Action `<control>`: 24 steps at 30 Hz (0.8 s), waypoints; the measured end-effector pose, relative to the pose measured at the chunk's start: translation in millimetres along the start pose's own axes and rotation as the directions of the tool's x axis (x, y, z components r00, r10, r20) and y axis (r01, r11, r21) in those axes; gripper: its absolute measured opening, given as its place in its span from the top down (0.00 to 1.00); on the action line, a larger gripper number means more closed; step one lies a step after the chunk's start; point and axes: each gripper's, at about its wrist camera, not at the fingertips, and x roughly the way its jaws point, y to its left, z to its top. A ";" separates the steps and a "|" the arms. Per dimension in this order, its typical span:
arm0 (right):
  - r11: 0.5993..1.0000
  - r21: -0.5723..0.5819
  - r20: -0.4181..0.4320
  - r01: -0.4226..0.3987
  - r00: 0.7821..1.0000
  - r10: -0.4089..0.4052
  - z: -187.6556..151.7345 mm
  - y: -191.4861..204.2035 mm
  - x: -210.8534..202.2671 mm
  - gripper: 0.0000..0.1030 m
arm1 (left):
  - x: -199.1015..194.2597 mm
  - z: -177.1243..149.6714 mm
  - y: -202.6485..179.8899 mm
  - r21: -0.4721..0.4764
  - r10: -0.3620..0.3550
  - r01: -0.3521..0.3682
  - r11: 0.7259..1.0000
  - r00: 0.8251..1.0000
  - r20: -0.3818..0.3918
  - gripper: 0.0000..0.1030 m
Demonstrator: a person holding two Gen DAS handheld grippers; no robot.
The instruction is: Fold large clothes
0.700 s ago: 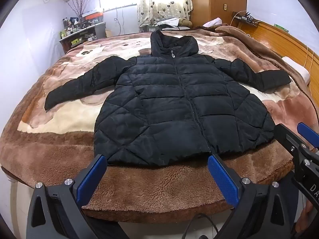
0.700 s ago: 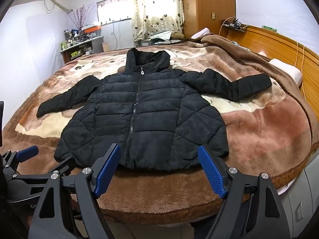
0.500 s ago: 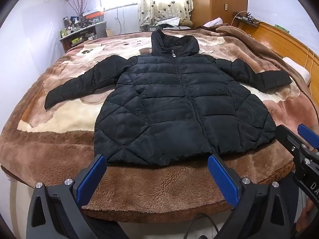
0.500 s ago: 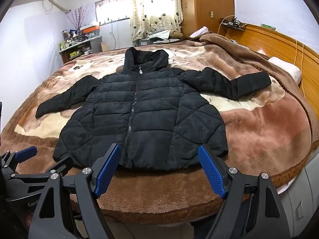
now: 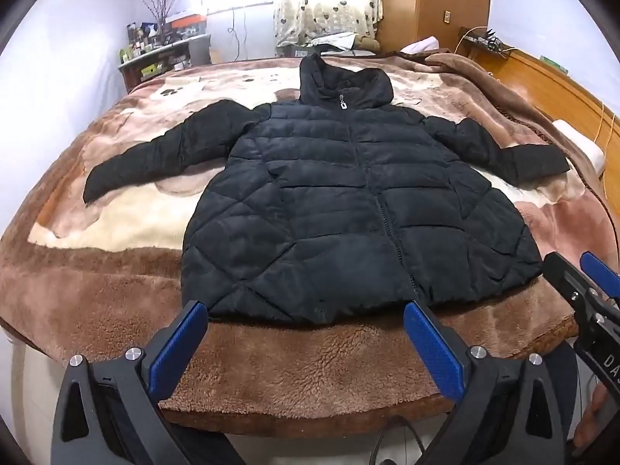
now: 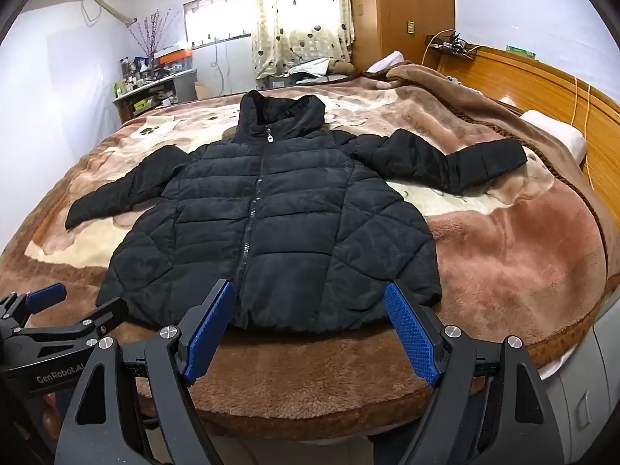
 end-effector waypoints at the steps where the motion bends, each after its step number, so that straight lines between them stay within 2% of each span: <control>1: 1.000 0.002 0.000 -0.001 1.000 0.001 -0.1 -0.6 -0.1 0.22 | 2.4 0.2 1.0 -0.003 0.001 -0.001 1.000 1.000 -0.002 0.01; 24: 1.000 0.008 -0.010 0.001 1.000 -0.001 -2.7 -1.5 4.8 0.22 | 6.2 -2.4 5.7 -0.020 -0.009 0.008 1.000 1.000 -0.017 0.01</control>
